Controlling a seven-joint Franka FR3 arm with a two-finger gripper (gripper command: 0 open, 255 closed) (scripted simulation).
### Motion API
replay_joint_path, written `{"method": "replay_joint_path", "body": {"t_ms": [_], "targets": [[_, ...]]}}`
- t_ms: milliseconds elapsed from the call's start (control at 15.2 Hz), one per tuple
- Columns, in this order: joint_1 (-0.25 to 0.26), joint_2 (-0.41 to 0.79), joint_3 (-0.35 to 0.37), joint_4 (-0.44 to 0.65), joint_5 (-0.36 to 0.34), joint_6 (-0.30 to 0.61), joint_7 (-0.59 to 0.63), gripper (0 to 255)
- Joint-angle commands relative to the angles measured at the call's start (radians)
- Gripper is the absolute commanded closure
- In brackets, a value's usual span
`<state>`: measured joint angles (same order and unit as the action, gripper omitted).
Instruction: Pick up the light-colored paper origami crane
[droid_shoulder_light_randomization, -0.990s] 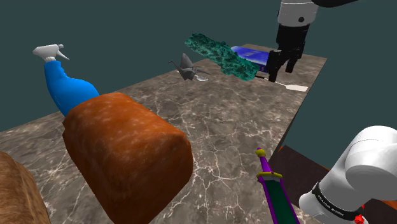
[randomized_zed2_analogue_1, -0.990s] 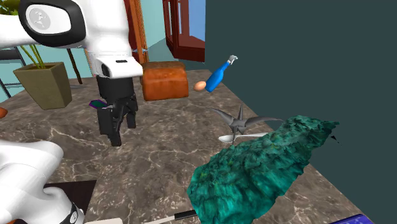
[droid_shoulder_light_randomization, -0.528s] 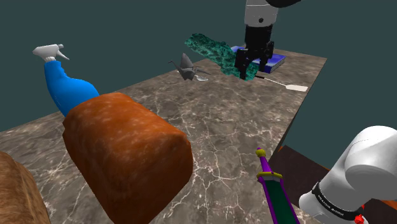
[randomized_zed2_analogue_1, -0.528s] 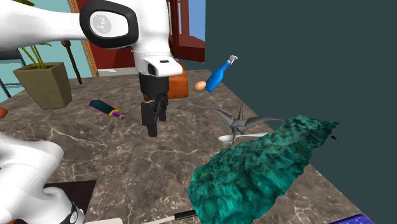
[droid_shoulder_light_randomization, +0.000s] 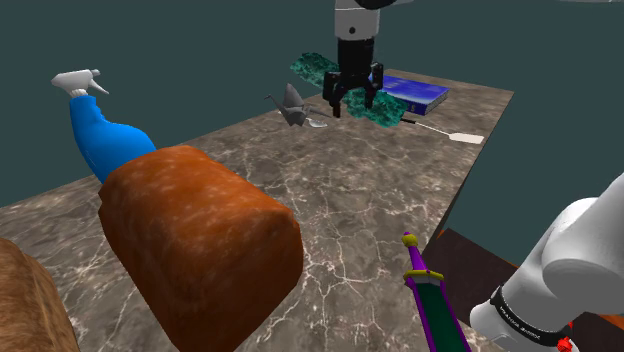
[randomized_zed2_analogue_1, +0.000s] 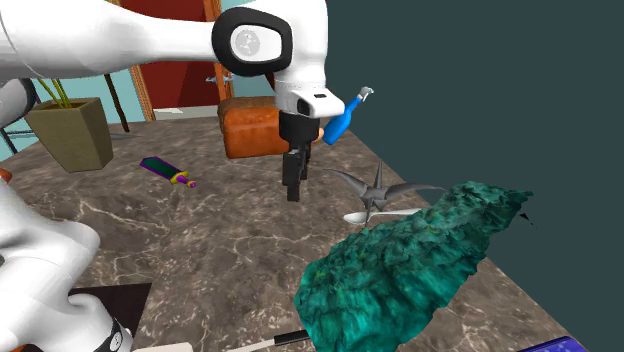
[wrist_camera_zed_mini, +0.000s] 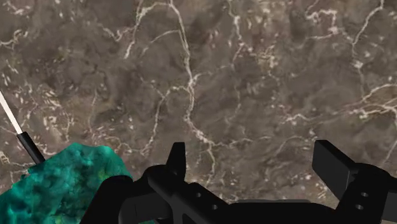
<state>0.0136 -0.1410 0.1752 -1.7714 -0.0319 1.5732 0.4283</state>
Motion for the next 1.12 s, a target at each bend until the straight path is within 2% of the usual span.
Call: {"method": "replay_joint_path", "body": {"t_ms": [0,396,660,726,1056], "targets": [[0.003,0.087,0.010,0.098,-0.003,-0.013,0.032,0],[0.029,0.363,0.027,0.435,-0.025,-0.080,0.118,0],[0.068,0.601,0.026,0.777,-0.050,-0.186,0.165,0],[0.070,0.609,0.025,0.790,-0.050,-0.190,0.166,0],[0.058,0.566,0.025,0.654,-0.042,-0.096,0.166,0]]}}
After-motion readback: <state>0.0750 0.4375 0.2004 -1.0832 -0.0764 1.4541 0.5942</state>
